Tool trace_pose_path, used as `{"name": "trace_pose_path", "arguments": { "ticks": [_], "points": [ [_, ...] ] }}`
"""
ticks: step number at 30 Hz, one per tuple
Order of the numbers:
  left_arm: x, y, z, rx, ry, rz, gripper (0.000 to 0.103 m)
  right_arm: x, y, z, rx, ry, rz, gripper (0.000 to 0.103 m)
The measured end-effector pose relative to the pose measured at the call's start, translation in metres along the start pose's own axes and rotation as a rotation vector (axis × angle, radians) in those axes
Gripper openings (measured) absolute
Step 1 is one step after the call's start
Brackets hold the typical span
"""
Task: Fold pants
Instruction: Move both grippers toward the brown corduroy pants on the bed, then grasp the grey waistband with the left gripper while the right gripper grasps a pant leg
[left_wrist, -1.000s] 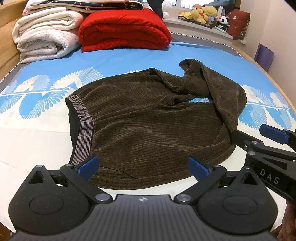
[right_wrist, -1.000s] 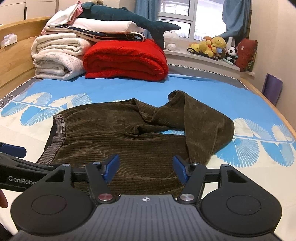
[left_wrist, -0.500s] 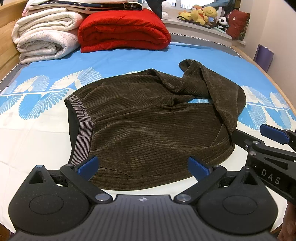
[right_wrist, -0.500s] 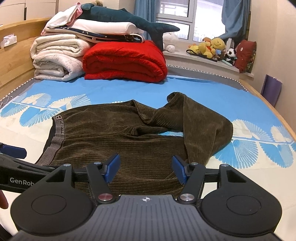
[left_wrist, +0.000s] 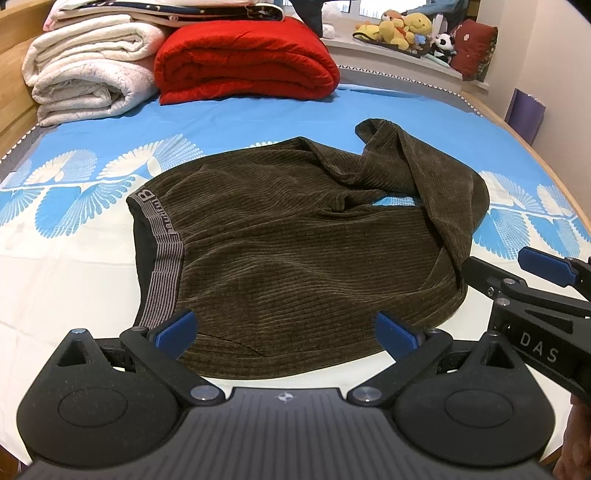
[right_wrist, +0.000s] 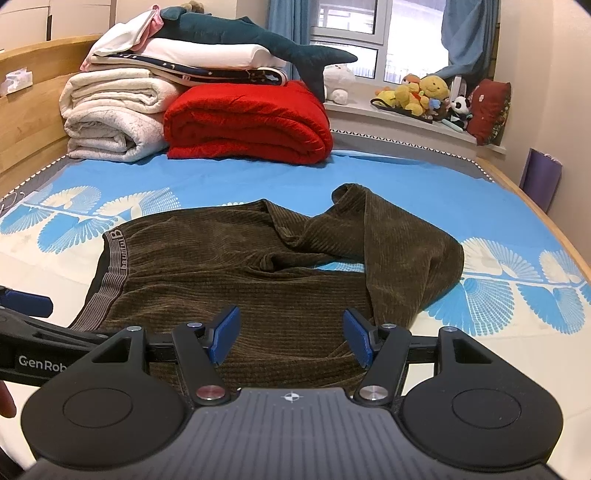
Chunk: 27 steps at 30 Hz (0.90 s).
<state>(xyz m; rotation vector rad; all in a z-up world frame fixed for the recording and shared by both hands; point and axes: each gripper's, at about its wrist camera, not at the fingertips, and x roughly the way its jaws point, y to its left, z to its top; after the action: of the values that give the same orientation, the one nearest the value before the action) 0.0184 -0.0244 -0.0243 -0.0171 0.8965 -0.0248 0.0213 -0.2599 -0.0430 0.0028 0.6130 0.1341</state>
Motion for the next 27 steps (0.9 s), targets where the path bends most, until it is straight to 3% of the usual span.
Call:
{"name": "trace_pose_path", "arguments": {
  "ticks": [6, 8, 10, 13, 16, 19, 22, 27],
  "points": [
    [-0.008, 0.003, 0.002, 0.008, -0.031, 0.006, 0.102, -0.003, -0.001, 0.002, 0.009, -0.019, -0.003, 0.064],
    [-0.012, 0.006, 0.009, 0.031, -0.041, -0.013, 0.092, -0.005, -0.004, 0.005, 0.012, -0.044, -0.014, 0.064],
    [-0.013, 0.013, 0.024, 0.053, -0.026, -0.050, 0.062, -0.008, -0.009, 0.008, 0.011, -0.075, -0.029, 0.062],
    [-0.015, 0.026, 0.051, 0.094, -0.047, -0.062, 0.043, -0.011, -0.022, 0.016, 0.022, -0.121, -0.038, 0.048],
    [-0.009, 0.042, 0.072, 0.132, -0.088, -0.072, 0.042, -0.011, -0.040, 0.025, 0.041, -0.163, -0.045, 0.042],
    [0.015, 0.070, 0.073, 0.058, -0.093, -0.065, 0.042, -0.007, -0.058, 0.035, 0.035, -0.197, -0.060, 0.042],
    [0.050, 0.097, 0.062, -0.005, 0.065, 0.036, 0.039, 0.008, -0.083, 0.047, 0.043, -0.217, -0.082, 0.043],
    [0.072, 0.123, 0.055, -0.107, 0.073, 0.006, 0.039, 0.061, -0.123, 0.048, 0.088, -0.125, -0.126, 0.051]
  ]
}}
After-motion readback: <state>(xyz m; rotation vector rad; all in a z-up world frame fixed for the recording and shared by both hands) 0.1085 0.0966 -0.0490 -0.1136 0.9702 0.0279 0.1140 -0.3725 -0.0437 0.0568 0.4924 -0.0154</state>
